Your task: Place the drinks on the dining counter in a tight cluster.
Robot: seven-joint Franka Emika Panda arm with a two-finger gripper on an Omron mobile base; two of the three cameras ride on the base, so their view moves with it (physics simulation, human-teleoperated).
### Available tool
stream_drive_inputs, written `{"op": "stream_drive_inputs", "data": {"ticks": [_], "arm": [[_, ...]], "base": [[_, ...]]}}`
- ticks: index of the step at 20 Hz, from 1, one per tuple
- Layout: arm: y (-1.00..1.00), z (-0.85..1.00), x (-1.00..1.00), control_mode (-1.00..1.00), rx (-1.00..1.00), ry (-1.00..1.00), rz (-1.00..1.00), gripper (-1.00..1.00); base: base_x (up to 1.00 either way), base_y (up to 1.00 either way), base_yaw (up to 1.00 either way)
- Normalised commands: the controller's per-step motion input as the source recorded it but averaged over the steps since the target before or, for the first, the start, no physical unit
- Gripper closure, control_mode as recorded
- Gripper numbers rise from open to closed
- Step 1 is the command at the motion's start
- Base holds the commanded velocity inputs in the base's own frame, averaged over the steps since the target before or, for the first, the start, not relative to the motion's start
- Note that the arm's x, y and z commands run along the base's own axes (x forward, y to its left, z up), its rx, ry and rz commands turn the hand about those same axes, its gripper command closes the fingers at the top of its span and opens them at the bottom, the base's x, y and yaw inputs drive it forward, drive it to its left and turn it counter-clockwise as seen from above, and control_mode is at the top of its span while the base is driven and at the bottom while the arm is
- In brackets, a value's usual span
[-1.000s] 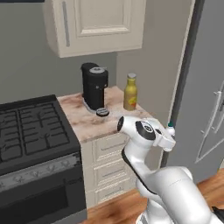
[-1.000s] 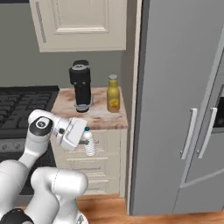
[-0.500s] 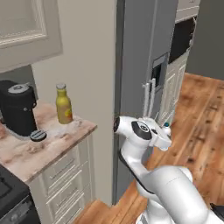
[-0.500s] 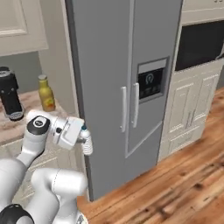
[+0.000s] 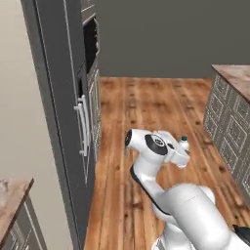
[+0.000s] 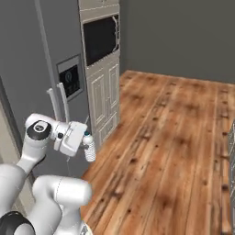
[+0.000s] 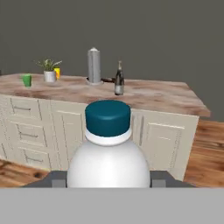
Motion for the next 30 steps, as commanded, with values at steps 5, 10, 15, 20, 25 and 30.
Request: {"op": "stream_drive_inputs", "data": {"ticks": [5,10,15,20,25,30], "arm": [[0.0,0.0,0.0,1.0,0.0,0.0,0.0,1.0],[0.0,0.0,0.0,1.0,0.0,0.0,0.0,1.0],[0.0,0.0,0.0,1.0,0.0,0.0,0.0,1.0],[0.0,0.0,0.0,1.0,0.0,0.0,0.0,1.0],[0.0,0.0,0.0,1.0,0.0,0.0,0.0,1.0],[0.0,0.0,0.0,1.0,0.0,0.0,0.0,1.0]], "base": [[0.0,0.06,-0.99],[0.0,0.05,-1.0],[0.0,0.03,-1.0],[0.1,0.11,-0.92],[0.62,0.52,-0.13],[0.79,0.28,0.07]]}}
